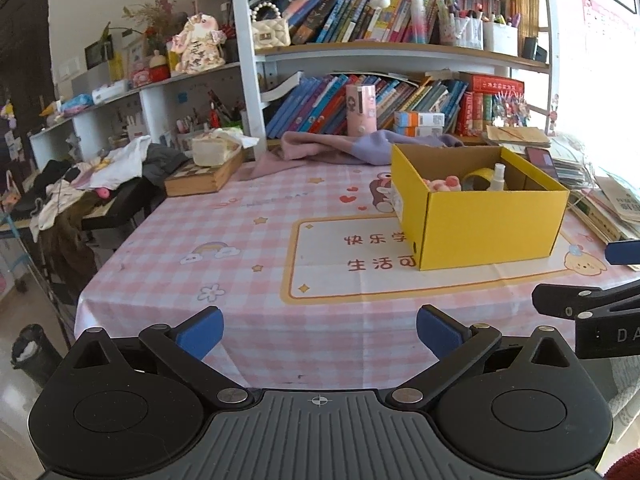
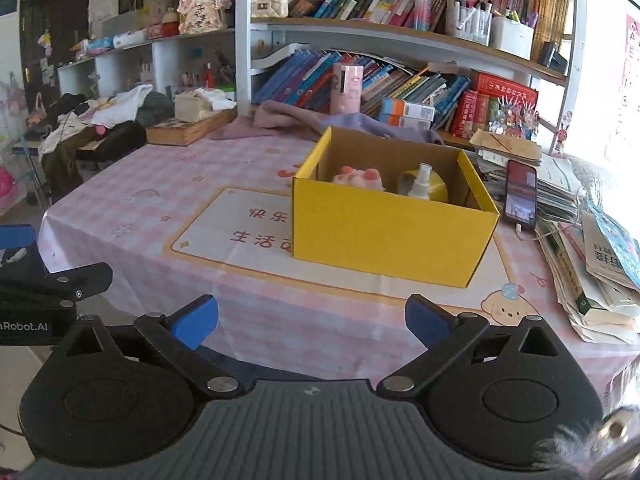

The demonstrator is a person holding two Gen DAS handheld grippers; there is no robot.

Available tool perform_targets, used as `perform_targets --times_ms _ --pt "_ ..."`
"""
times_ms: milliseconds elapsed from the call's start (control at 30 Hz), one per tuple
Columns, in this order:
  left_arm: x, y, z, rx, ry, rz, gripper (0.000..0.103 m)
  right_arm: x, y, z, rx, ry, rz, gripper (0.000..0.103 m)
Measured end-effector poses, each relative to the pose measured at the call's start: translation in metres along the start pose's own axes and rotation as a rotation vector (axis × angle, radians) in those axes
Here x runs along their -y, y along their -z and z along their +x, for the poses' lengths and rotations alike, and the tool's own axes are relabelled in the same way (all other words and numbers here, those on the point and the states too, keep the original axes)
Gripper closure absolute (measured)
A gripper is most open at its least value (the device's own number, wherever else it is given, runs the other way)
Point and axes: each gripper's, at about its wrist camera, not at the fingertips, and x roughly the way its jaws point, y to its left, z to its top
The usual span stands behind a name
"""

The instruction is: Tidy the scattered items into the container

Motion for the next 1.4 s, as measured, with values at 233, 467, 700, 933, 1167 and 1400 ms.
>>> perform_targets --times_ms 233,467,700,933,1167,1400 --pt "-0.005 0.002 0.001 -0.021 0.008 -0.017 0.000 -0.002 0.000 0.000 -0.003 -0.002 0.003 0.000" --pt "-0.005 0.003 0.002 -0.035 0.030 -0.020 0.000 -0.003 0.000 0.001 -0.015 -0.001 0.006 0.000" --pt "-0.005 0.003 0.003 -0.042 0.045 -0.024 0.000 -0.003 0.000 0.001 -0.026 0.003 0.006 0.000" --pt "-0.006 0.003 0.003 -0.049 0.042 -0.028 0.000 -0.005 0.002 0.003 -0.038 -0.001 0.002 0.000" --pt "-0.009 0.004 0.005 -0.061 0.051 -0.038 0.000 -0.009 0.002 0.004 -0.046 -0.003 -0.005 0.000" --pt "-0.009 0.005 0.007 -0.069 0.054 -0.043 0.000 -0.012 0.003 0.006 -0.055 -0.003 -0.011 0.000"
